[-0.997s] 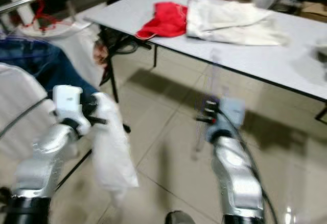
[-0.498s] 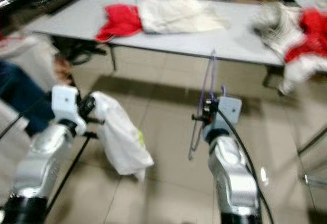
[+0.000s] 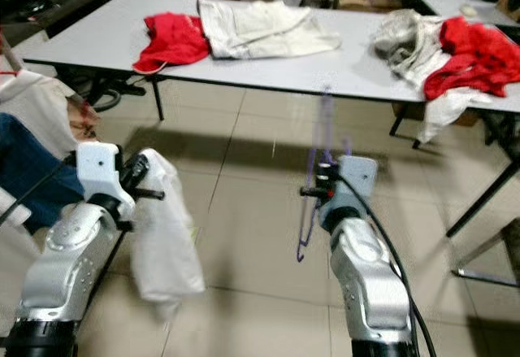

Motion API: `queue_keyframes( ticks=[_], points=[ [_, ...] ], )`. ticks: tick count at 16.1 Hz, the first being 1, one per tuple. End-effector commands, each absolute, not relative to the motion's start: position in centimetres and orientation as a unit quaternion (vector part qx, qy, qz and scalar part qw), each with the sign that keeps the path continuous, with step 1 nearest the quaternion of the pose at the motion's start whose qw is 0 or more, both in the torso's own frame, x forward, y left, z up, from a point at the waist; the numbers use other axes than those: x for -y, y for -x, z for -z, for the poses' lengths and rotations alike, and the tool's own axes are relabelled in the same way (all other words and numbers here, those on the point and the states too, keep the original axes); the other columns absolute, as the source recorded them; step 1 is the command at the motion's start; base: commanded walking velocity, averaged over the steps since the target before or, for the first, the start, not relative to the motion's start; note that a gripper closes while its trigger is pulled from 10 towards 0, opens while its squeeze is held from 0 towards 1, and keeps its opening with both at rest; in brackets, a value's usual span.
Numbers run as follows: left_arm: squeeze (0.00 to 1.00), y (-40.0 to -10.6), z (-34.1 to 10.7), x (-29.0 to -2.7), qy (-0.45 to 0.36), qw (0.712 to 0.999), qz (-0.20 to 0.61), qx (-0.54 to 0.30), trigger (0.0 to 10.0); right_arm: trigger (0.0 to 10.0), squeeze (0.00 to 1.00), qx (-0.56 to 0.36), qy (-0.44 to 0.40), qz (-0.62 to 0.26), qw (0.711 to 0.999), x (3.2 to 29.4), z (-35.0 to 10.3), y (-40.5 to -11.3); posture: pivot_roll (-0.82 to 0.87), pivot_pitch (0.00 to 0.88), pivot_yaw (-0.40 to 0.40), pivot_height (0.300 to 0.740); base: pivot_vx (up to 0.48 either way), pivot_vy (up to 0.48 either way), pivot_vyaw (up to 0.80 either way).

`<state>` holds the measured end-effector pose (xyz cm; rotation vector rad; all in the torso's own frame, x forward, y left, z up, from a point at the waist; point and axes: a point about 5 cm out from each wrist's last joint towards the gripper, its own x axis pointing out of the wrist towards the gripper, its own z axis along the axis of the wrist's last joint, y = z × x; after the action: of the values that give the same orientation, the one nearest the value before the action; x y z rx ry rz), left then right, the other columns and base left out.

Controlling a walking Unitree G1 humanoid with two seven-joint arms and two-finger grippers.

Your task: Hang hanger

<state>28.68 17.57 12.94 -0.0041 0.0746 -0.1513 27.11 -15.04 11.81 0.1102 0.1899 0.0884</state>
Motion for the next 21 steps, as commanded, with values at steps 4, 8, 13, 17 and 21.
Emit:
queue_keyframes(
  ticks=[4, 8, 13, 17, 21],
  points=[
    [0.00, -29.21, -14.36, -17.73, 0.002, 0.997, 0.077, -0.006, 10.0, 10.0, 0.00, -0.080, -0.022, -0.062, 0.995, 15.07, -12.48, -27.51, -0.07, 0.000, -0.007, 0.740, 0.389, 0.000, 0.00],
    [0.00, -29.23, -13.90, -17.42, 0.008, 0.996, 0.084, -0.012, 10.0, 10.0, 0.00, -0.075, -0.012, -0.079, 0.994, 15.17, -12.29, -26.68, -0.08, 0.000, 0.006, 0.740, 0.427, 0.000, 0.00],
    [0.00, -29.73, -14.42, -17.48, 0.003, 0.996, 0.093, -0.003, 10.0, 10.0, 0.00, -0.071, -0.019, -0.087, 0.993, 14.98, -12.58, -27.26, -0.08, 0.000, 0.014, 0.740, 0.426, 0.000, -0.32],
    [0.00, -29.79, -14.31, -17.26, 0.007, 0.996, 0.094, -0.001, 10.0, 10.0, 0.00, -0.070, -0.005, -0.102, 0.992, 15.01, -12.46, -27.16, -0.08, 0.000, 0.008, 0.740, 0.426, 0.000, 0.00],
    [0.00, -29.75, -14.28, -17.29, 0.007, 0.996, 0.090, 0.001, 10.0, 10.0, 0.00, -0.067, 0.006, -0.126, 0.990, 14.86, -12.57, -27.37, -0.08, 0.000, 0.004, 0.740, 0.428, 0.000, 0.00]
  ],
)
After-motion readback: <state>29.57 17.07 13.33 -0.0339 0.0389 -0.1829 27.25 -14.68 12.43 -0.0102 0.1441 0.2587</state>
